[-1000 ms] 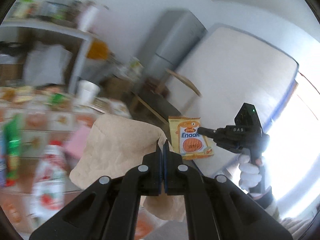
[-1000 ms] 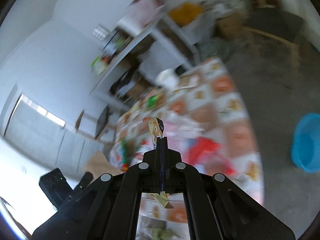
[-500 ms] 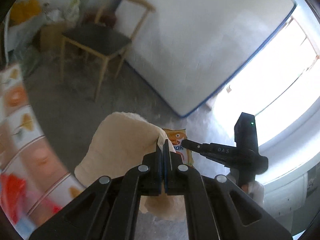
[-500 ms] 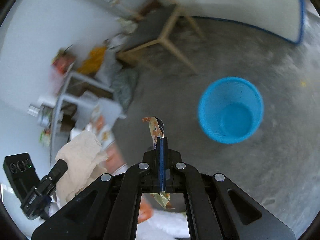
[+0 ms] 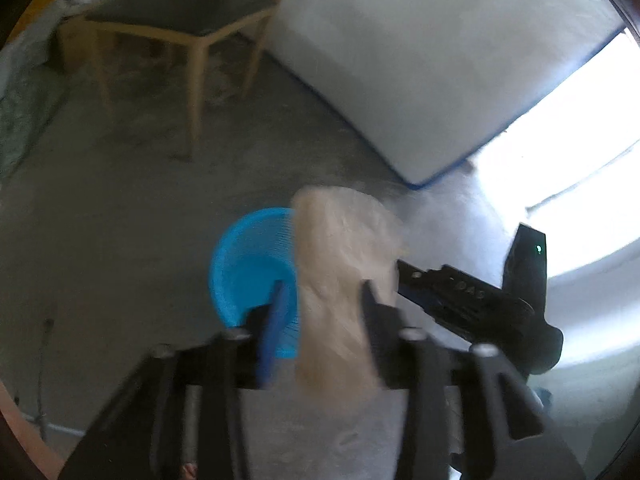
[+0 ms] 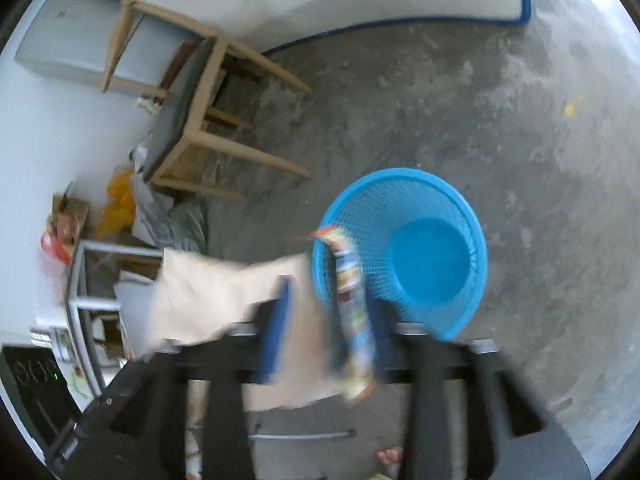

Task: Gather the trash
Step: 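Carry both items to the blue wastebasket and open both grippers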

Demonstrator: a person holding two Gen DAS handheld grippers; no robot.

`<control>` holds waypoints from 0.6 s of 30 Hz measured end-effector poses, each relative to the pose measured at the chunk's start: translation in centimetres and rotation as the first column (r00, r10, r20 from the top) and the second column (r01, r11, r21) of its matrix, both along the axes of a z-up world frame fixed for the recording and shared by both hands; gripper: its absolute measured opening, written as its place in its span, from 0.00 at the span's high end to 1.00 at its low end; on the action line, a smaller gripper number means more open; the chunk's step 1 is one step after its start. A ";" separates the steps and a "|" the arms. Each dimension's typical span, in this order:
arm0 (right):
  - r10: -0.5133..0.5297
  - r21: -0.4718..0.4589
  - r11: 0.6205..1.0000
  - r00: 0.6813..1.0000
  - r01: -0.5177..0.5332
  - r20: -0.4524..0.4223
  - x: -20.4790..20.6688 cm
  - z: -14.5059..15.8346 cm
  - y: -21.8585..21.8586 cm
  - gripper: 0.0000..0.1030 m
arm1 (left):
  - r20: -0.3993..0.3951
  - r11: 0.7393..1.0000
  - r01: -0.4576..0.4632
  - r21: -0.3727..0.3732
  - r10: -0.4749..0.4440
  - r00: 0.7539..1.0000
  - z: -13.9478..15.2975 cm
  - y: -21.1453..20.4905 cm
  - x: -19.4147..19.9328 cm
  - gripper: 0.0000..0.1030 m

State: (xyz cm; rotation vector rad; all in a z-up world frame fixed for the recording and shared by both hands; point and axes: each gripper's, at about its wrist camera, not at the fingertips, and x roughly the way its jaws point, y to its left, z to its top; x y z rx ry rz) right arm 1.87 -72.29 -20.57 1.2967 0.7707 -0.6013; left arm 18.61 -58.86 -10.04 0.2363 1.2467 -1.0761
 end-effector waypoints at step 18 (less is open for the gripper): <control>0.144 -0.152 0.978 0.989 -0.146 -0.024 -1.8 4.0 3.0 0.55 | 0.153 0.969 -0.046 -0.242 0.084 0.985 10.4 14.4 -1.3 0.48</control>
